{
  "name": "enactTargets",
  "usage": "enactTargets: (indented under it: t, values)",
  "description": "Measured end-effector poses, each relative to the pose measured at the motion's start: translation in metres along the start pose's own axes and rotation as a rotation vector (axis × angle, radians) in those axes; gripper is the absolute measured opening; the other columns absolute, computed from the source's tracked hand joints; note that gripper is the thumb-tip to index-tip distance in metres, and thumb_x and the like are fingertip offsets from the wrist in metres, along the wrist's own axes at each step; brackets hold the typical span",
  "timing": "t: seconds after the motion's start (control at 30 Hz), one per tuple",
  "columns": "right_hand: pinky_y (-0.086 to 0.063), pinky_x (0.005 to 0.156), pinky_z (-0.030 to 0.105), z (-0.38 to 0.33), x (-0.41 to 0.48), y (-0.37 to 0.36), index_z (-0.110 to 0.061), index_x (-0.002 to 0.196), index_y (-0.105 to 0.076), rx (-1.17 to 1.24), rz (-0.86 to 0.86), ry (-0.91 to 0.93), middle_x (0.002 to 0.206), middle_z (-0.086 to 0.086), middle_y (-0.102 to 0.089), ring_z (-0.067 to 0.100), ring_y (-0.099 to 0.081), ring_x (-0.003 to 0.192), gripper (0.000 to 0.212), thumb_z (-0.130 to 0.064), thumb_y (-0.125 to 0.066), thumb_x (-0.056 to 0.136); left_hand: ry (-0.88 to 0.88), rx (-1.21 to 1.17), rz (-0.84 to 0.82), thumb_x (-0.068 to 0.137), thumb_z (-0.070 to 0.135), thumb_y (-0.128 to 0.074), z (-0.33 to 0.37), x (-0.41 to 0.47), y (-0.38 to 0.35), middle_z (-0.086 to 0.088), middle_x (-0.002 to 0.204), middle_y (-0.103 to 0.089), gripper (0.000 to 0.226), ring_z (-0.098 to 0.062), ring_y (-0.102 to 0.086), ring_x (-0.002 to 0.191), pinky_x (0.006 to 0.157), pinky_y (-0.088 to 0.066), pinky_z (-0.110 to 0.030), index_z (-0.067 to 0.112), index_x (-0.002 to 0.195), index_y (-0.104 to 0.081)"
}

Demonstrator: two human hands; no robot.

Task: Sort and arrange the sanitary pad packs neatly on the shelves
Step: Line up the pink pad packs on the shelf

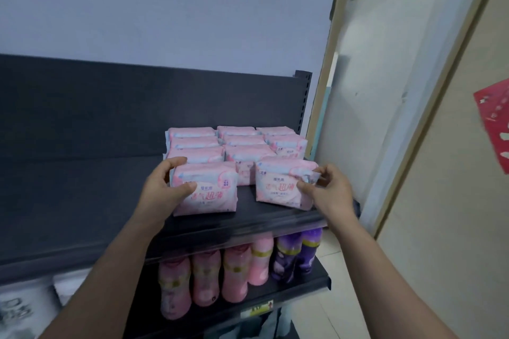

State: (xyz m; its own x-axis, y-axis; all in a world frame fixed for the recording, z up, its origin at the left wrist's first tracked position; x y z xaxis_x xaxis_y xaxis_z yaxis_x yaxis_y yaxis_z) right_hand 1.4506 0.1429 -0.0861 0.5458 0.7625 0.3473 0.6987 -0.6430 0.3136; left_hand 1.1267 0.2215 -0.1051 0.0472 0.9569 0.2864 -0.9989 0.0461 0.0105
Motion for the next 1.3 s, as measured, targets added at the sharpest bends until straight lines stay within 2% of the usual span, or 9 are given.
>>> enactTargets:
  t: [0.1,0.17,0.4,0.57,0.8,0.9,1.07,1.2,1.3]
  values:
    - [-0.053,0.087,0.050,0.014,0.017,-0.001,-0.022,0.077,-0.053,0.006,-0.057,-0.047,0.096,0.005,-0.068,0.028,-0.064,0.096,0.032,-0.010,-0.082,0.071,0.018,0.154,-0.023,0.061,0.017,-0.086,0.002,0.003,-0.004,-0.002,0.127,-0.049,0.055,-0.021,-0.056,0.112,0.094,-0.052,-0.039,0.043,0.103,-0.062]
    - [-0.053,0.087,0.050,0.021,0.027,-0.002,-0.021,0.079,-0.054,0.006,-0.097,-0.072,0.097,0.004,-0.068,0.027,-0.063,0.096,0.030,-0.011,-0.082,0.073,0.002,0.315,-0.008,0.065,0.016,-0.088,0.004,0.003,-0.007,0.003,0.124,-0.040,0.057,-0.017,-0.049,0.112,0.100,-0.045,-0.035,0.036,0.111,-0.059]
    - [-0.053,0.090,0.051,0.045,0.050,-0.002,-0.018,0.094,-0.057,0.026,-0.206,-0.146,0.104,0.003,-0.065,0.027,-0.062,0.101,0.031,-0.008,-0.077,0.072,-0.053,0.549,0.069,0.063,0.024,-0.089,0.015,0.003,-0.014,0.005,0.119,-0.035,0.062,-0.011,-0.043,0.105,0.091,-0.037,-0.028,0.026,0.117,-0.059]
    - [-0.055,0.084,0.042,0.034,0.060,-0.007,-0.018,0.098,-0.053,-0.045,-0.311,-0.062,0.105,0.000,-0.062,0.021,-0.060,0.097,0.048,-0.033,-0.086,0.067,-0.068,0.597,0.100,0.063,0.024,-0.089,0.020,0.002,-0.016,-0.001,0.117,-0.042,0.058,-0.015,-0.047,0.105,0.085,-0.035,-0.026,0.026,0.114,-0.061]
    - [-0.056,0.079,0.048,0.048,0.096,0.011,-0.021,0.075,-0.050,-0.107,-0.322,0.007,0.083,0.007,-0.065,0.026,-0.058,0.078,0.038,-0.027,-0.087,0.068,-0.047,0.653,0.135,0.066,0.018,-0.087,0.026,-0.005,-0.022,0.000,0.116,-0.043,0.058,-0.012,-0.045,0.104,0.087,-0.034,-0.025,0.022,0.118,-0.061]
    - [-0.051,0.069,0.039,0.058,0.111,0.020,-0.023,0.073,-0.046,-0.140,-0.281,0.021,0.084,0.004,-0.061,0.022,-0.053,0.076,0.038,-0.026,-0.083,0.072,-0.041,0.697,0.175,0.069,0.018,-0.085,0.027,-0.009,-0.025,0.003,0.118,-0.044,0.061,-0.014,-0.045,0.107,0.091,-0.036,-0.028,0.021,0.124,-0.060]
    - [-0.034,0.055,0.024,0.059,0.127,0.018,-0.016,0.086,-0.049,-0.153,-0.236,0.073,0.088,0.001,-0.054,0.021,-0.050,0.079,0.028,-0.023,-0.075,0.082,-0.071,0.798,0.245,0.073,0.014,-0.082,0.029,-0.018,-0.033,-0.004,0.142,-0.039,0.060,-0.018,-0.035,0.135,0.103,-0.028,-0.025,0.017,0.129,-0.060]
    - [-0.035,0.055,0.024,0.056,0.132,0.001,-0.012,0.094,-0.050,-0.114,-0.265,0.090,0.089,0.004,-0.055,0.019,-0.050,0.073,0.024,-0.021,-0.070,0.087,-0.107,0.882,0.274,0.075,0.014,-0.081,0.031,-0.024,-0.038,-0.004,0.144,-0.040,0.055,-0.018,-0.035,0.136,0.105,-0.028,-0.025,0.020,0.126,-0.062]
    - [-0.036,0.058,0.026,0.053,0.133,-0.007,-0.011,0.098,-0.051,-0.093,-0.265,0.110,0.091,0.005,-0.056,0.023,-0.053,0.081,0.022,-0.021,-0.068,0.088,-0.092,0.865,0.280,0.069,0.017,-0.086,0.029,-0.028,-0.040,-0.002,0.141,-0.041,0.061,-0.017,-0.036,0.134,0.106,-0.029,-0.025,0.019,0.125,-0.062]
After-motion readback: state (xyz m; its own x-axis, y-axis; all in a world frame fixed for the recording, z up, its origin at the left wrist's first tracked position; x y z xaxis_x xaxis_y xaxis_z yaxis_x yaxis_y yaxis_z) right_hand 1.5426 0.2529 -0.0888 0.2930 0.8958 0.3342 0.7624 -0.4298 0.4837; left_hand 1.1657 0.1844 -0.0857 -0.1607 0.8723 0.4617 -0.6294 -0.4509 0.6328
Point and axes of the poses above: each hand's wrist, its own x-axis towards the middle knuckle, its own y-axis out of the back of the hand, z = x × y, the point moved 5 cm from there along x, towards the middle knuckle
